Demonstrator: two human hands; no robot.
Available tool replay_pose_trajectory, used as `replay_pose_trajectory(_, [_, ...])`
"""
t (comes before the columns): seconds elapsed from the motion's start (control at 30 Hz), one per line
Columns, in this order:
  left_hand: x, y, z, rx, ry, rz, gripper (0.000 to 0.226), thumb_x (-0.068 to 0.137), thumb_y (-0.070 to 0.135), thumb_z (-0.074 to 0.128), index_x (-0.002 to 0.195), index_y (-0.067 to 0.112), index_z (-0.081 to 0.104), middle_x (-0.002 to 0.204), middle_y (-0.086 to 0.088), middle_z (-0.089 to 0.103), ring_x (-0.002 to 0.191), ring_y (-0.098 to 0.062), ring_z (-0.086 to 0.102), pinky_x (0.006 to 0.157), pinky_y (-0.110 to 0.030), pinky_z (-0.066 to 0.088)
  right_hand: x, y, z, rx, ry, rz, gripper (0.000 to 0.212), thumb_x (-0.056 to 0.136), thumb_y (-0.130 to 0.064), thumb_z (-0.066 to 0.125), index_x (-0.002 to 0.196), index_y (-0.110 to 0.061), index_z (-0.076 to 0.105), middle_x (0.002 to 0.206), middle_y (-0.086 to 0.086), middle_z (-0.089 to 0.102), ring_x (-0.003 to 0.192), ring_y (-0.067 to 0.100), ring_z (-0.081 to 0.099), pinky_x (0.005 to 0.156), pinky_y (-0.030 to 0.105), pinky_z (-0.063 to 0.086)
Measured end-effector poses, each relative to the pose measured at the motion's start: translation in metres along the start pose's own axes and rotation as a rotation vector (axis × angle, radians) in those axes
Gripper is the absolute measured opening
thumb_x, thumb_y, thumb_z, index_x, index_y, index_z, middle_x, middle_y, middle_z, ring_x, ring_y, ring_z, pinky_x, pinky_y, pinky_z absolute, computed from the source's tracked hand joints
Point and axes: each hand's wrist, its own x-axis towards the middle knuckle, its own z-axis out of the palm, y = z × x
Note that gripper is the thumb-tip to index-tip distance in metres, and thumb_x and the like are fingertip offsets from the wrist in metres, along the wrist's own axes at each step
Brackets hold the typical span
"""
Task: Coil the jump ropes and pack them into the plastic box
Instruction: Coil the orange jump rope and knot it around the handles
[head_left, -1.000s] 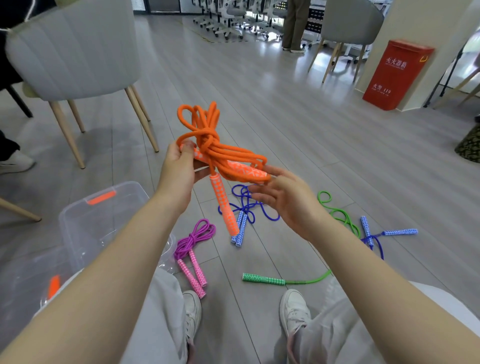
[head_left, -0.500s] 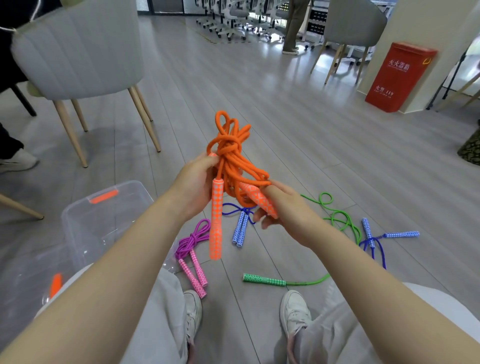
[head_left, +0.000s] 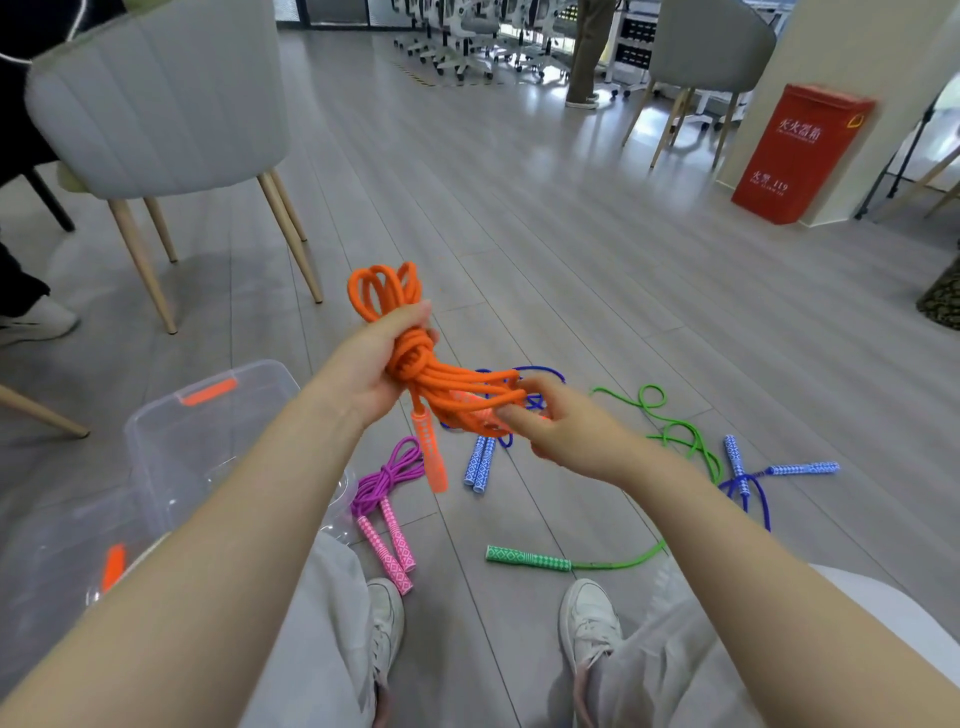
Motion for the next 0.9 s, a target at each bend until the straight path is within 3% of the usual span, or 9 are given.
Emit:
replay_pose_trajectory(0.1, [0.012,0.006,-0.011,-0.175,0.098,0.082,0.023,0.093,0.019,0.06,0.07,0.022,0.063,0.054,0.007,0.053,0.058,-0.01,0.055,0.06,-0.024,0.048,0.003,0.005,-0.002,-0.197,0.082,0.042,0.051,0.079,-0.071,0.056,0.098,-0.024,0.057,0.068,-0.011,0.051,0.067,0.008,0.051,0.062,0.029,0.038])
replay_pose_trajectory(0.17, [0.018,0.007,-0.02,-0.235,0.158,0.124,0.024,0.092,0.022,0.062,0.068,0.023,0.061,0.052,0.008,0.049,0.052,-0.009,0.054,0.056,-0.024,0.048,0.002,0.006,-0.001,-0.306,0.055,0.011,0.049,0.081,-0.069,0.053,0.074,-0.021,0.052,0.06,-0.007,0.047,0.058,0.011,0.045,0.057,0.031,0.034])
replay_pose_trajectory(0.23, [0.023,0.006,-0.027,-0.283,0.223,0.156,0.023,0.093,0.023,0.061,0.071,0.022,0.054,0.05,0.008,0.046,0.048,-0.008,0.052,0.054,-0.023,0.047,0.0,0.009,0.0,-0.308,0.002,0.015,0.053,0.085,-0.068,0.051,0.066,-0.019,0.045,0.055,-0.006,0.041,0.052,0.012,0.038,0.053,0.03,0.028])
replay_pose_trajectory(0.43, [0.03,0.003,-0.038,-0.339,0.37,0.195,0.029,0.097,0.027,0.055,0.071,0.019,0.046,0.045,0.008,0.042,0.045,-0.009,0.048,0.051,-0.024,0.047,0.002,0.028,-0.007,-0.271,-0.026,0.062,0.054,0.087,-0.065,0.05,0.072,-0.014,0.053,0.057,-0.005,0.043,0.054,0.013,0.039,0.058,0.031,0.032])
replay_pose_trajectory(0.53, [0.028,0.0,-0.038,-0.317,0.444,0.179,0.029,0.098,0.03,0.053,0.073,0.018,0.046,0.041,0.008,0.044,0.044,-0.009,0.051,0.055,-0.025,0.048,0.0,0.031,-0.014,-0.261,-0.043,0.091,0.041,0.088,-0.065,0.049,0.06,-0.036,0.057,0.057,-0.004,0.044,0.053,0.013,0.04,0.056,0.029,0.032])
replay_pose_trajectory(0.6, [0.029,-0.001,-0.039,-0.305,0.504,0.176,0.028,0.098,0.03,0.053,0.074,0.018,0.046,0.042,0.007,0.045,0.04,-0.008,0.049,0.05,-0.022,0.045,-0.001,0.034,-0.016,-0.262,-0.042,0.116,0.038,0.086,-0.067,0.05,0.06,-0.041,0.059,0.056,-0.005,0.042,0.053,0.013,0.039,0.055,0.028,0.03])
replay_pose_trajectory(0.73, [0.039,0.007,-0.053,-0.239,0.6,0.153,0.034,0.098,0.035,0.05,0.071,0.016,0.042,0.039,0.007,0.045,0.035,-0.011,0.046,0.036,-0.016,0.036,-0.002,0.047,-0.031,-0.343,0.006,0.168,0.059,0.082,-0.072,0.05,0.076,-0.014,0.057,0.056,-0.006,0.043,0.054,0.013,0.04,0.056,0.03,0.031])
replay_pose_trajectory(0.9, [0.032,0.024,-0.044,-0.203,0.485,0.239,0.038,0.101,0.032,0.047,0.068,0.015,0.041,0.035,0.008,0.043,0.04,-0.011,0.056,0.044,-0.023,0.042,-0.002,0.056,-0.042,-0.308,-0.023,0.174,0.051,0.086,-0.067,0.051,0.068,-0.02,0.047,0.059,-0.004,0.042,0.054,0.014,0.038,0.059,0.032,0.031])
